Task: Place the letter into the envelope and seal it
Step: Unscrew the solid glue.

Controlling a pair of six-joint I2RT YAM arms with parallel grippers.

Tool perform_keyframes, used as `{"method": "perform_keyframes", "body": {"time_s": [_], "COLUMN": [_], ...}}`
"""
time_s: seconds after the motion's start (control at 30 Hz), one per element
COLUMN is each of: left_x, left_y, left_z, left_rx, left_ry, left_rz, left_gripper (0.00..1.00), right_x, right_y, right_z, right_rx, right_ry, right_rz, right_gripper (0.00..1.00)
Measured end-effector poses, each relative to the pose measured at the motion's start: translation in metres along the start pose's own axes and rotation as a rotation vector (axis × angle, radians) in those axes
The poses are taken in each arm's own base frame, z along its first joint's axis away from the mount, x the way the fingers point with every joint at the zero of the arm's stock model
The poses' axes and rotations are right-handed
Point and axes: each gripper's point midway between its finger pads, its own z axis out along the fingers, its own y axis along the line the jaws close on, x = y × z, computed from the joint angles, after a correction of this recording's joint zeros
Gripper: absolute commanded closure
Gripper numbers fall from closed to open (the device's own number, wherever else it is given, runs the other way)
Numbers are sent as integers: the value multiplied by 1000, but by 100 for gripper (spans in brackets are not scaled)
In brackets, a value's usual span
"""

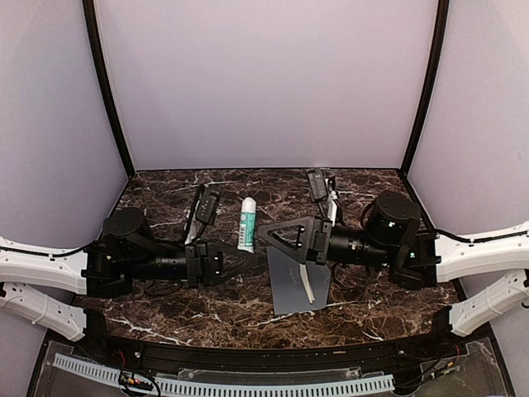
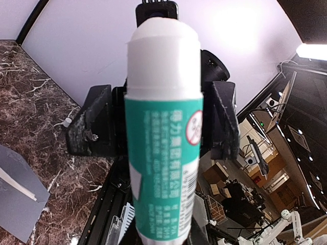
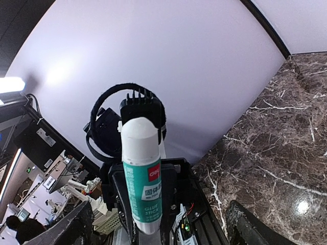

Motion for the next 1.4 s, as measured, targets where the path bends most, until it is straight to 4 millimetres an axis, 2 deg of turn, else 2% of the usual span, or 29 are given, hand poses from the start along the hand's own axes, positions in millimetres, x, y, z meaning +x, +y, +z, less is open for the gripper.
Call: {"method": "perform_keyframes", "body": {"time_s": [0.13,0.37,0.53,0.63,0.83,1.17,1.4], "left_x": [2,5,7,7,5,-3,7], "left_y": [-4,-10,-11,-11,4,53,83], "left_z": [0,2,4,3,2,-7,-19], "left_rx": [18,52,63,62,-33,-348,-508], "left_ry": [14,44,56,55,43,15,32], "left_rz": [2,3,3,0,-15,-26,-37], "left_gripper": [100,100,100,100,100,100,100], "right_x": [3,2,-2,-2,1,-5,8], "right_y": [0,14,19,19,8,-38,-67], "right_z": [12,25,25,26,27,45,54], "right_rx": [-36,-113,-137,-134,-84,247,443], "right_ry": [24,48,36,34,40,49,70], "right_rz": [0,-3,-2,-11,-1,20,49], "right_gripper": [24,53,84,94,100,100,100]}}
